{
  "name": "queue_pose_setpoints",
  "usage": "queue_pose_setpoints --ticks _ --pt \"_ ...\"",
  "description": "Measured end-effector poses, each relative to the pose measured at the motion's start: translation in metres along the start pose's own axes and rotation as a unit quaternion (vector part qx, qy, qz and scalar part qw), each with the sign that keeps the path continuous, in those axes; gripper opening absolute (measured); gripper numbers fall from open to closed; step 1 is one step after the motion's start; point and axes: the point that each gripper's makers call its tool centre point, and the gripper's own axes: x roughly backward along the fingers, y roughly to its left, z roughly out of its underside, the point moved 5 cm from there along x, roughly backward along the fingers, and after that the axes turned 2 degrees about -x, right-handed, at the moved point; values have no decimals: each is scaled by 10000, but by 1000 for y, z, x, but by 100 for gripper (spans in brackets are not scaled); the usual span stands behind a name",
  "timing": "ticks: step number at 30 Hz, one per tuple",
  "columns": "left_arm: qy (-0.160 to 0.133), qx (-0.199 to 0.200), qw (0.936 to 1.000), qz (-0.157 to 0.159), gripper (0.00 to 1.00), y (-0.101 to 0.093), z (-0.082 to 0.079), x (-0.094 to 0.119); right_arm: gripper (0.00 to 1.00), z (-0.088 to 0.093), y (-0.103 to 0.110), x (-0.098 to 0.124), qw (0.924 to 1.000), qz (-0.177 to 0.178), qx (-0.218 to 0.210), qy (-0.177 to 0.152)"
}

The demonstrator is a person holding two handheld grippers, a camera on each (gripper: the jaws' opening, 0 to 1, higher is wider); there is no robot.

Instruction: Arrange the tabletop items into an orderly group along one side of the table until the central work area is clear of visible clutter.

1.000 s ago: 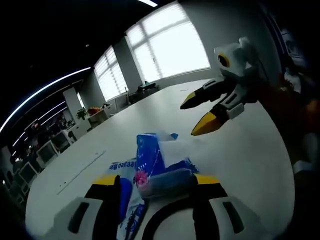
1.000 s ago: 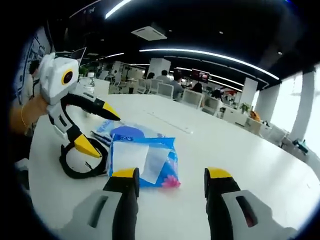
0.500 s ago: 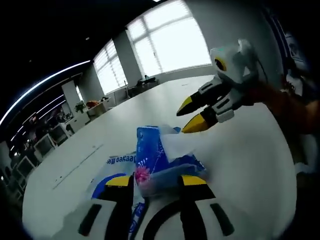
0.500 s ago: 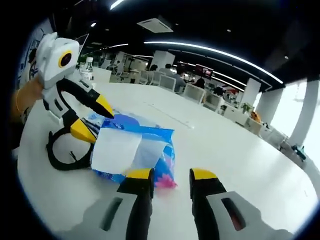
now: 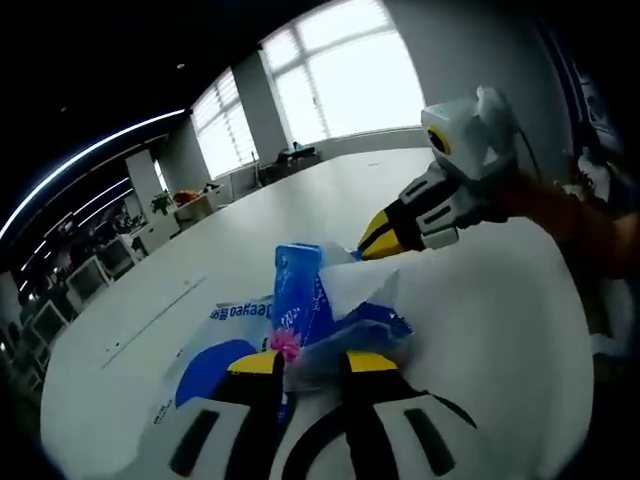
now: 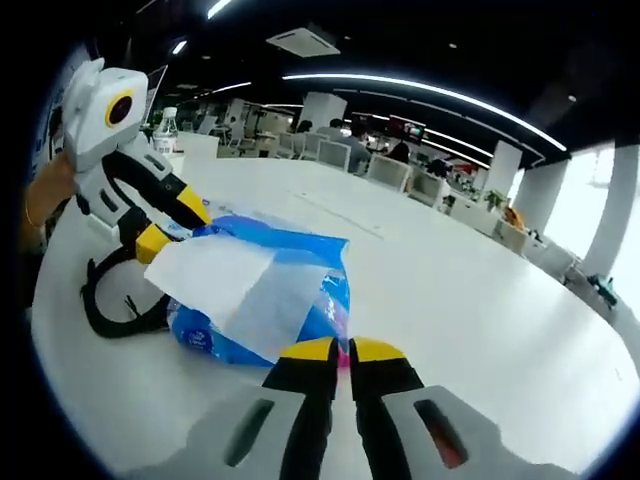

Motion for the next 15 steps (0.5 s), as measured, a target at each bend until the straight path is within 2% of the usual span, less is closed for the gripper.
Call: queue_pose_setpoints --ticks 3,5,8,10,15 --pt "24 1 10000 -52 17 2 2 0 15 1 3 -3 9999 -68 83 13" --pt "26 64 10000 -40 15 2 3 -1 13 2 5 -6 9999 -87 81 34" --pt "30 78 9999 -74 13 3 4 -1 3 4 0 -9 9998 107 111 88" --pt "30 77 9999 -79 11 4 4 -2 0 3 -2 -8 9999 150 -19 62" --pt "83 34 9999 -110 6 1 6 -3 0 2 -3 -7 9997 146 -211 -33"
